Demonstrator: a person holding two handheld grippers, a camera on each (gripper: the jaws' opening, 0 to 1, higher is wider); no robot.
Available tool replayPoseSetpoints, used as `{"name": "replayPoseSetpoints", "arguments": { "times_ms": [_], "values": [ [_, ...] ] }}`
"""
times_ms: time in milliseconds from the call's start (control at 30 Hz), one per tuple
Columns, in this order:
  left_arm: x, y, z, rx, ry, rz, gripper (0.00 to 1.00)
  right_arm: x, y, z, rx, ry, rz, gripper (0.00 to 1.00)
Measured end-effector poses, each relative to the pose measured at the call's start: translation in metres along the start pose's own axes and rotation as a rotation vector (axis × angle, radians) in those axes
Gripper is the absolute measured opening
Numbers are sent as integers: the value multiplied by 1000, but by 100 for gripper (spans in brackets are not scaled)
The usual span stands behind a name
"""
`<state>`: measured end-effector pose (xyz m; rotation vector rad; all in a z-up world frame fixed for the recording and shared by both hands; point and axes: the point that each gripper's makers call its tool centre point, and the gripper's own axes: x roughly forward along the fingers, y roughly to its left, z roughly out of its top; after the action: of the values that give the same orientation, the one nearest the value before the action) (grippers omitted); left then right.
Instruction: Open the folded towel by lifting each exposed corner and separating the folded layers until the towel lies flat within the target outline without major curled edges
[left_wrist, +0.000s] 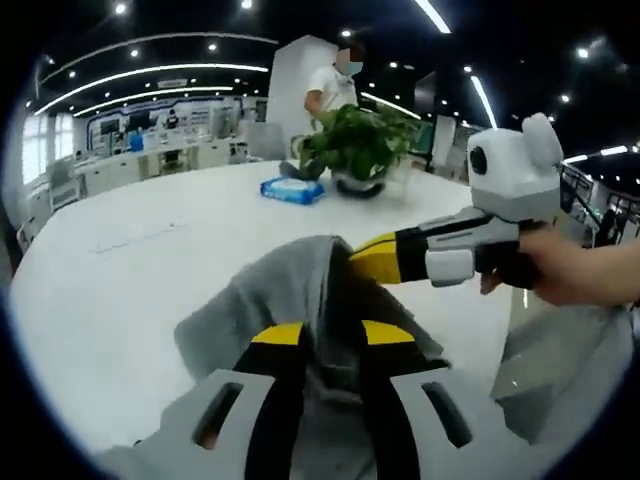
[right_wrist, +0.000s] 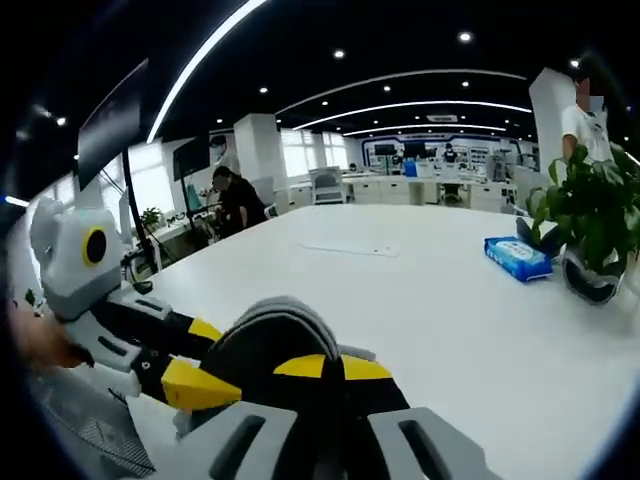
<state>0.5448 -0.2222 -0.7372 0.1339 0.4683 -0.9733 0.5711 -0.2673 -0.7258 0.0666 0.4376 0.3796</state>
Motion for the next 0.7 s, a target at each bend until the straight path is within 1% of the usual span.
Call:
{"name": "replayPoseSetpoints", "arguments": {
  "times_ms": [100, 200, 233, 267, 333, 400, 467, 600, 700],
  "values": [
    [-7, -6, -4, 76, 20, 20, 30, -2, 15, 7, -31, -5, 27, 0],
    [-11, -12, -9, 89, 35, 23, 40, -3, 32, 8, -48, 4, 61, 0],
    [-11, -14, -11, 75, 39, 16, 45, -3, 36, 8, -41, 7, 74, 0],
    [-13, -20, -17, 9, 60, -4, 47, -3, 42, 8, -29, 12, 92, 0],
    [-16, -18, -19, -37, 52, 9, 51, -3, 48, 7, -12, 16, 109, 0],
    [-16, -16, -22, -44, 55, 14, 52, -2, 59, 6, 37, 26, 146, 0],
    [-15, -17, -24, -54, 60, 5, 51, -1, 65, 4, 57, 37, 164, 0],
    [-15, -22, -21, -61, 42, -4, 51, 1, 77, 1, 84, 64, 202, 0],
    [-16, -27, -19, -45, 33, -23, 52, 2, 83, -1, 115, 75, 221, 0]
  ]
}}
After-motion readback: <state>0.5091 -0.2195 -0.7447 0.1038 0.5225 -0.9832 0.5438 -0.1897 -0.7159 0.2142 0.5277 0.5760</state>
